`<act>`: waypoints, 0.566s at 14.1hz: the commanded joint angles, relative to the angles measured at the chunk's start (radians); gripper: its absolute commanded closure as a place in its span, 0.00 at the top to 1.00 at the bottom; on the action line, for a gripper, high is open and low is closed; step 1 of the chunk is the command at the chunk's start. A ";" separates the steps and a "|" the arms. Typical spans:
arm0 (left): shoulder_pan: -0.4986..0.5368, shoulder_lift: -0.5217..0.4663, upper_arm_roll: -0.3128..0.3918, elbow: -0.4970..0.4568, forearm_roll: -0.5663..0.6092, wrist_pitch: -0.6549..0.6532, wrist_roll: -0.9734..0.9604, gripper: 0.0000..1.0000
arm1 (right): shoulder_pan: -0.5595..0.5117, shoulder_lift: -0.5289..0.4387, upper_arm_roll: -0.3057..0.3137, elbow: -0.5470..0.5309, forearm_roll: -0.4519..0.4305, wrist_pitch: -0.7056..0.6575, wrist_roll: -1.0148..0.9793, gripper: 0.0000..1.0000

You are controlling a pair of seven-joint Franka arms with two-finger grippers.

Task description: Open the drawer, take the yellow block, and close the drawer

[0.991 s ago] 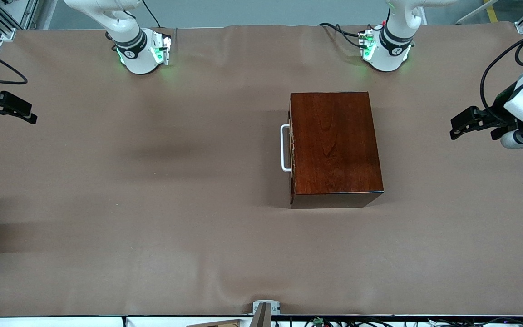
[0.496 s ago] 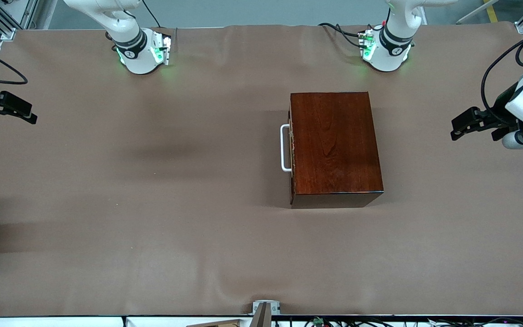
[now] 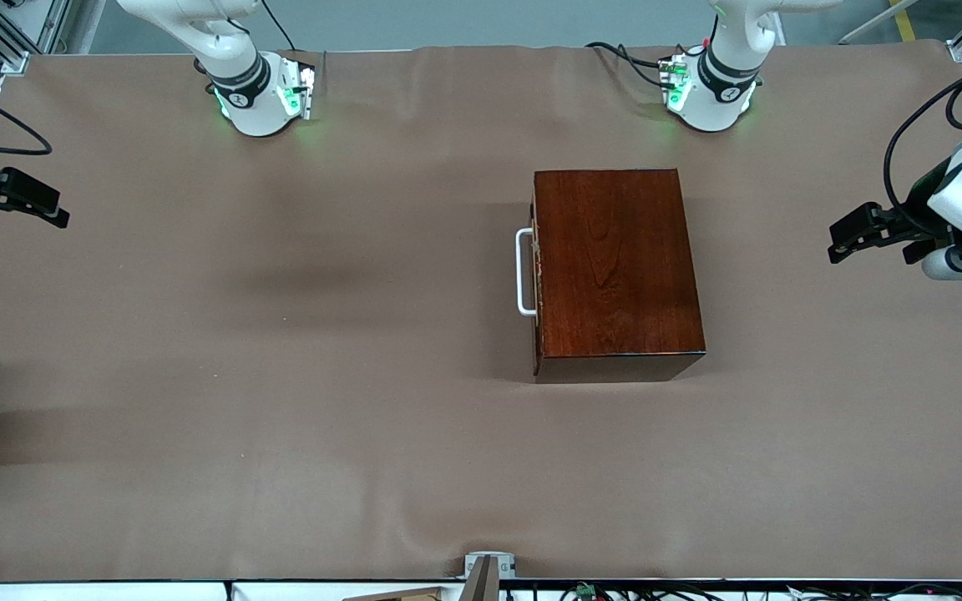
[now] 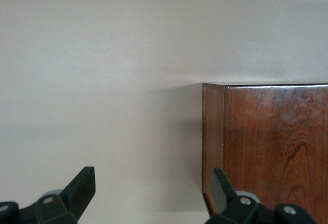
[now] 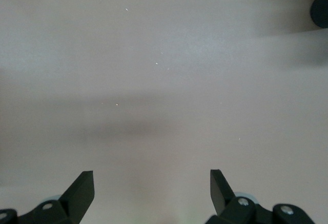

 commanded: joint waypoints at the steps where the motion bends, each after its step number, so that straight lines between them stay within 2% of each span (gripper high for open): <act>1: -0.020 0.020 -0.011 0.016 -0.006 0.003 -0.006 1.00 | -0.002 -0.011 0.000 0.002 0.002 -0.009 0.006 1.00; 3: -0.086 0.061 -0.058 0.062 0.005 0.003 -0.038 1.00 | -0.005 -0.011 -0.002 0.002 0.000 -0.010 0.005 1.00; 6: -0.196 0.133 -0.064 0.114 -0.007 -0.001 -0.126 1.00 | -0.004 -0.011 -0.002 0.002 0.002 -0.009 0.006 1.00; 8: -0.323 0.174 -0.066 0.142 -0.004 -0.001 -0.246 1.00 | -0.005 -0.011 -0.002 0.004 0.002 -0.010 0.005 1.00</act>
